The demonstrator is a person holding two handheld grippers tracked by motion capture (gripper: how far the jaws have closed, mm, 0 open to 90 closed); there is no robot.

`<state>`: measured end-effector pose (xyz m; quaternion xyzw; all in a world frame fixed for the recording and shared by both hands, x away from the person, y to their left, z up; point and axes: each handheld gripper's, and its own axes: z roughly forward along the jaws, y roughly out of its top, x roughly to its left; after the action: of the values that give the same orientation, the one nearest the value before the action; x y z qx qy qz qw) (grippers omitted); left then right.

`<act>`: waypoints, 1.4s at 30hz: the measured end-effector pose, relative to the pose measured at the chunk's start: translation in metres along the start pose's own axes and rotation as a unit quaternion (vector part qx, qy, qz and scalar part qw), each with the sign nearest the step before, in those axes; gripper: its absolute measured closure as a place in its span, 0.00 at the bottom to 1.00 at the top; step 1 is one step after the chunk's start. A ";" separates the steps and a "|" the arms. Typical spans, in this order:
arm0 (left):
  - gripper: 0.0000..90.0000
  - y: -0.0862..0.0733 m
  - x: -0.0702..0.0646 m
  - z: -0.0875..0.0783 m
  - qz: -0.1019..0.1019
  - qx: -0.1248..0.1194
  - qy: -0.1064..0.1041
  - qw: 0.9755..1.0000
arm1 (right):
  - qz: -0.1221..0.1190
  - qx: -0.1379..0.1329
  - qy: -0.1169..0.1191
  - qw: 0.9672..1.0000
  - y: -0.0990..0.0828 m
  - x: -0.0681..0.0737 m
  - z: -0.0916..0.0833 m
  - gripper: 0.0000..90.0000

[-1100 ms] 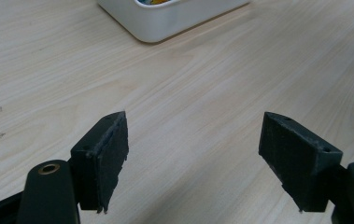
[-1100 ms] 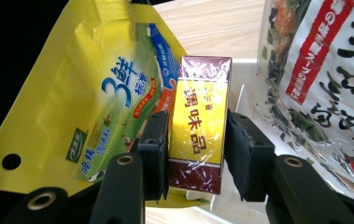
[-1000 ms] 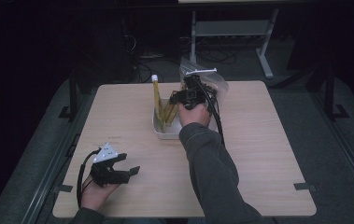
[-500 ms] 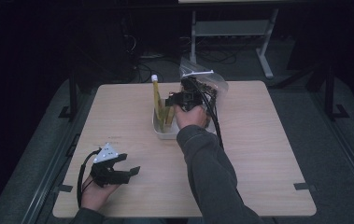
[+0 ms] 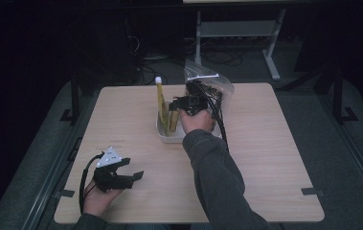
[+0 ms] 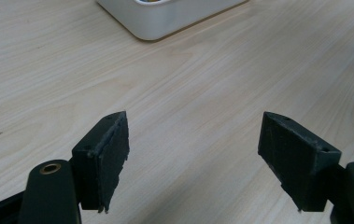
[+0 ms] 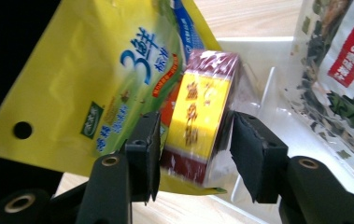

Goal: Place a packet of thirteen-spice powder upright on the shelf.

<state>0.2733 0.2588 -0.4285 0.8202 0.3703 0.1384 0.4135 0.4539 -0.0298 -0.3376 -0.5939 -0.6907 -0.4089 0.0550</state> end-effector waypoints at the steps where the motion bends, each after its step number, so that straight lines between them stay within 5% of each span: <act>1: 0.27 0.000 0.000 0.000 0.001 0.000 0.001 1.000 | 0.000 0.000 0.008 1.000 0.000 -0.001 -0.001 0.56; 19: 0.27 -0.004 0.000 -0.004 -0.007 -0.002 0.007 1.000 | -0.014 -0.002 0.074 0.997 -0.014 -0.012 -0.023 0.48; 42: 0.26 -0.005 0.000 -0.003 -0.004 0.004 0.006 1.000 | -0.026 0.001 0.117 0.993 -0.037 -0.030 -0.050 0.46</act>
<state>0.2690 0.2630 -0.4307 0.8195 0.3766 0.1403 0.4085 0.4101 -0.0832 -0.3404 -0.5238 -0.6948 -0.4765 0.1254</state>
